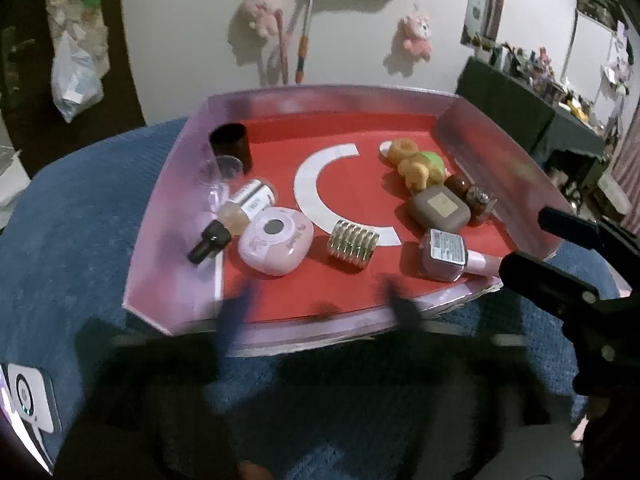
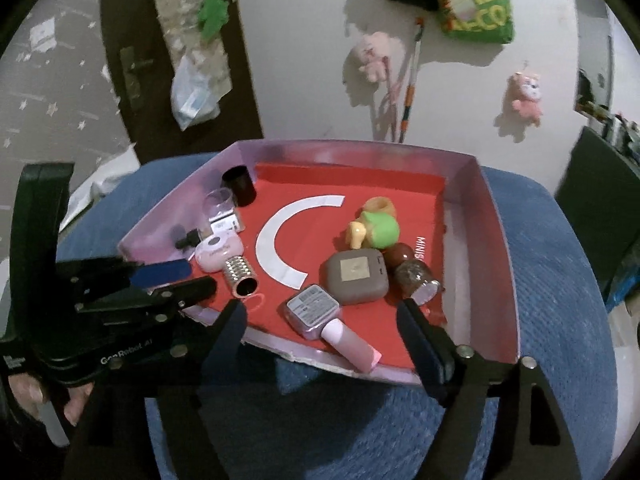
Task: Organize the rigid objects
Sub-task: 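Release the studded cylinder by the figurine while the right tool releases the pink-handled item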
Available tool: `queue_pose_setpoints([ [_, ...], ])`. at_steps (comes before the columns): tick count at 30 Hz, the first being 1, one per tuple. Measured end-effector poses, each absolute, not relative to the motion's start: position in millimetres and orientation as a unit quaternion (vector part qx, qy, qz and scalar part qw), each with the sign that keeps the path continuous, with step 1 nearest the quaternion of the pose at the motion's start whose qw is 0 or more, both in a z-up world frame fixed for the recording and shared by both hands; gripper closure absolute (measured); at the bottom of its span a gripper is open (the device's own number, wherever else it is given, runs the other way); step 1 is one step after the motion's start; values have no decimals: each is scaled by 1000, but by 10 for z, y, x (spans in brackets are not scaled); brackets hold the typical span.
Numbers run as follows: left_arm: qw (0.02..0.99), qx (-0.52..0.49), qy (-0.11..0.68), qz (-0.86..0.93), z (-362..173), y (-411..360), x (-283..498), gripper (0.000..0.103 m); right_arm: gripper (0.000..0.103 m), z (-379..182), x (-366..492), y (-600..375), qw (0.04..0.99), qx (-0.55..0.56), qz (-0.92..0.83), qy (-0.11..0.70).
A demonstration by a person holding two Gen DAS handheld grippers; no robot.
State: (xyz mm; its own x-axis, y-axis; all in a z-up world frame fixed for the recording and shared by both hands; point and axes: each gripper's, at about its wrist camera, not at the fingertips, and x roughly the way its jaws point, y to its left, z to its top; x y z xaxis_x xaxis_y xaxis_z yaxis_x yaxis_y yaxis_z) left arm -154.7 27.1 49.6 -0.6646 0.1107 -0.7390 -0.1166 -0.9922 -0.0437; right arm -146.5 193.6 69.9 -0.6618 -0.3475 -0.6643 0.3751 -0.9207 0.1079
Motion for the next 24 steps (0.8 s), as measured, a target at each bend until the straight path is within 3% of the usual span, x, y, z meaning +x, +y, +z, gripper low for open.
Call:
queue_pose_setpoints([
  [24,13,-393,-15,920,419,77,-1481,2,16,473,-1406,2013,160,360,-919,-15],
])
